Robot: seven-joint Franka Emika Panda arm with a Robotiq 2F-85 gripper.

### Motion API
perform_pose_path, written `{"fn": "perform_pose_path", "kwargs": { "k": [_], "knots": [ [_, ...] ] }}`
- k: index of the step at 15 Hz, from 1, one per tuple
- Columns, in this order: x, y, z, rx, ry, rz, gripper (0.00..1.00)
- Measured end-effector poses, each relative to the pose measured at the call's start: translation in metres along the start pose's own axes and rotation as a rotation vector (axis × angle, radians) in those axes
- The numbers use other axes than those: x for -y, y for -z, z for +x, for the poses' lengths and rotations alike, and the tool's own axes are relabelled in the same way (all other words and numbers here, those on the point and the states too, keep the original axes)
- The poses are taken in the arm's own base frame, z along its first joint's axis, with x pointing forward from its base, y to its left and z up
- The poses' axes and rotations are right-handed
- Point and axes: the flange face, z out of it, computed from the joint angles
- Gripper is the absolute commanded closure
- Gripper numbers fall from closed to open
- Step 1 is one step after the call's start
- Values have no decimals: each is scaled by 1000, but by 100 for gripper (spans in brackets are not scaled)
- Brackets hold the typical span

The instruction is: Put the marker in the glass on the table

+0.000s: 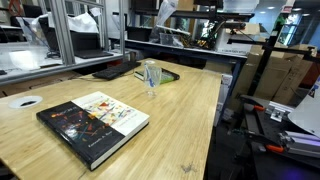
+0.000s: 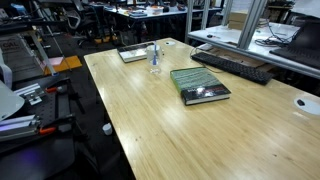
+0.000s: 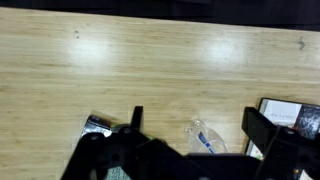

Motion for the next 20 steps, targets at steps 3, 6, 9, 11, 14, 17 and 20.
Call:
{"fn": "perform_pose_path", "kwargs": {
  "k": [3, 6, 9, 11, 14, 17, 20],
  "knots": [
    [3, -8, 7, -43, 146, -38, 0],
    [6, -15, 13, -97, 298, -66, 0],
    [16, -28, 27, -149, 453, -68, 0],
    [24, -39, 38, -183, 556, -49, 0],
    [39, -54, 53, -224, 707, -26, 0],
    [57, -65, 66, -240, 822, -37, 0],
    [63, -72, 71, -213, 865, -73, 0]
  ]
}}
